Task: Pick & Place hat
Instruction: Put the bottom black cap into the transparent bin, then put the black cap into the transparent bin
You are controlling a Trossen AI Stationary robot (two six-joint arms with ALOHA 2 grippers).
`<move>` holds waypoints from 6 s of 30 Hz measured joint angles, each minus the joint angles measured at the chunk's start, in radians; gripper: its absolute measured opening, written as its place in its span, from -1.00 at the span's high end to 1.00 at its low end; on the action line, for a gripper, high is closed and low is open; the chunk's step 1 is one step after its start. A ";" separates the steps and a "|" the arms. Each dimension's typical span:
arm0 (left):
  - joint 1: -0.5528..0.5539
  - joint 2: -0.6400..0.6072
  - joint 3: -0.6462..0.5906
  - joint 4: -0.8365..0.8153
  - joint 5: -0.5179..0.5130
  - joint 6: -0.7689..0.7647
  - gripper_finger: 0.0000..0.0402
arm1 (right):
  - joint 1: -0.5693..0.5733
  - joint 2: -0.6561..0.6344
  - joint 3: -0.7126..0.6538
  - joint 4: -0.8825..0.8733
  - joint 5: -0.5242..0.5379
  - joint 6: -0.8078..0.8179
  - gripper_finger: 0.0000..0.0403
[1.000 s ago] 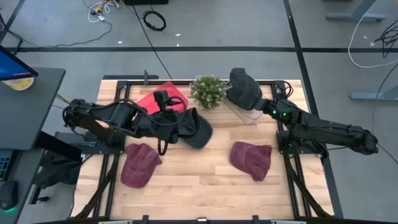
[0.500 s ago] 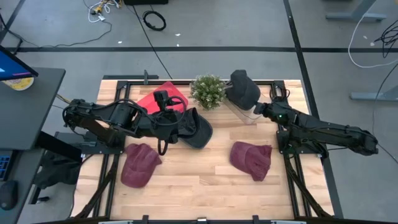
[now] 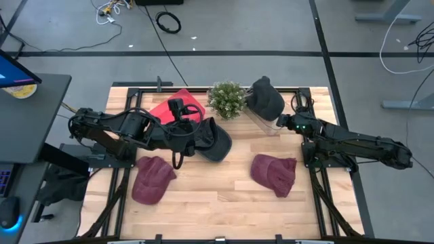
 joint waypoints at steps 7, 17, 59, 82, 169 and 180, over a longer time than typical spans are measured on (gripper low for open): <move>0.000 0.000 0.000 0.000 0.000 0.000 -0.48 | 0.001 -0.008 0.022 0.025 -0.066 0.009 0.16; 0.000 0.000 0.000 -0.001 0.000 0.000 -0.48 | 0.001 -0.010 0.254 -0.304 -0.078 -0.098 -0.01; 0.110 0.011 -0.684 0.267 0.596 -0.025 -0.48 | 0.002 -0.011 0.543 -0.366 -0.203 -0.285 -0.01; 0.156 0.010 -0.971 0.655 0.383 -0.063 -0.45 | 0.002 -0.011 0.542 -0.364 -0.206 -0.295 -0.01; 0.359 0.092 0.022 0.044 1.247 -0.461 0.93 | 0.470 0.396 0.542 0.297 -0.591 -0.865 -0.01; 0.358 0.092 0.022 0.045 1.248 -0.463 0.93 | 0.470 0.457 0.542 0.327 -0.601 -0.846 0.40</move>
